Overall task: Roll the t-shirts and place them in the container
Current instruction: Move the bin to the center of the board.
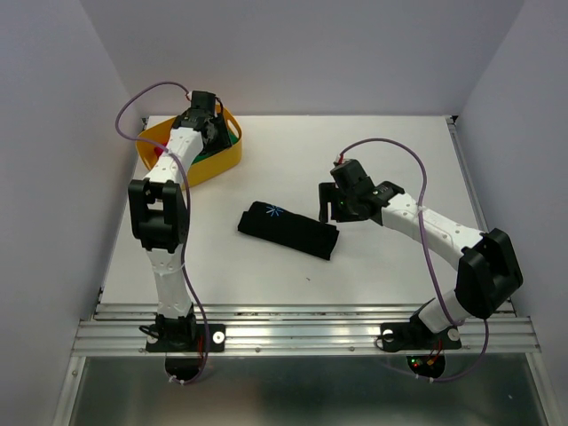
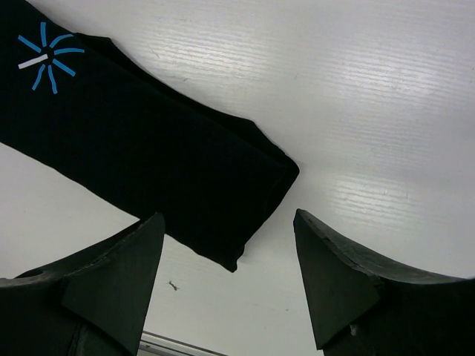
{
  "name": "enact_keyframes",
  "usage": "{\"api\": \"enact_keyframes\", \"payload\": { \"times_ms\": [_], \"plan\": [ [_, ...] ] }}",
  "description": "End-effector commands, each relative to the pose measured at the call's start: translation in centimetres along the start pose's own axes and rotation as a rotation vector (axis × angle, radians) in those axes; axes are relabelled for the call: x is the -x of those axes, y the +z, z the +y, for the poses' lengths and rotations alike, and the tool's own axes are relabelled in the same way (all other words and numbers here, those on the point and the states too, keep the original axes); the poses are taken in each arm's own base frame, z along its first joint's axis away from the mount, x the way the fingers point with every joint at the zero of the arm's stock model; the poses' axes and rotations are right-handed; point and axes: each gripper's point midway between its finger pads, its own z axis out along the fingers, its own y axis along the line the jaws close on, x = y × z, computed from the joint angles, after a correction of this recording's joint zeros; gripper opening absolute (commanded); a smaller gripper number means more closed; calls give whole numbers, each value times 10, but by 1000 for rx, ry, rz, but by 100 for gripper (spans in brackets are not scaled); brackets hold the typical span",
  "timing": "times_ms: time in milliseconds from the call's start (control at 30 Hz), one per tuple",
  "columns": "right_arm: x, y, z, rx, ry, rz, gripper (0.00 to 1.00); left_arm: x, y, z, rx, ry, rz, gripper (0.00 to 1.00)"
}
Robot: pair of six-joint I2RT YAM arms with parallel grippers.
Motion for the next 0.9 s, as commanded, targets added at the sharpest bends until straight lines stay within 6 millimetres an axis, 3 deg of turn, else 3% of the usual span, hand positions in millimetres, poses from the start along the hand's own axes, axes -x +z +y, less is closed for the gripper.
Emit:
{"api": "enact_keyframes", "payload": {
  "times_ms": [0,133,267,300,333,533,733,867],
  "plan": [
    [10,-6,8,38,11,-46,76,-7,5,3,10,-5,24,60],
    [10,-6,8,38,11,-48,76,-17,7,-3,-20,29,58,59],
    [10,-7,9,45,12,-45,76,-14,7,-10,-55,65,65,59],
    [11,-8,9,46,14,-46,76,-21,14,-8,-49,75,98,59],
    [11,-8,10,48,14,-47,76,-13,13,-11,-55,87,86,59],
    [9,-12,9,53,22,-49,76,-17,29,-11,-50,88,105,59],
    [7,-13,8,54,27,-49,76,-15,18,-30,-155,75,105,59],
    [9,-12,9,52,27,-50,76,-33,7,-43,-240,97,172,58]
  ]
}}
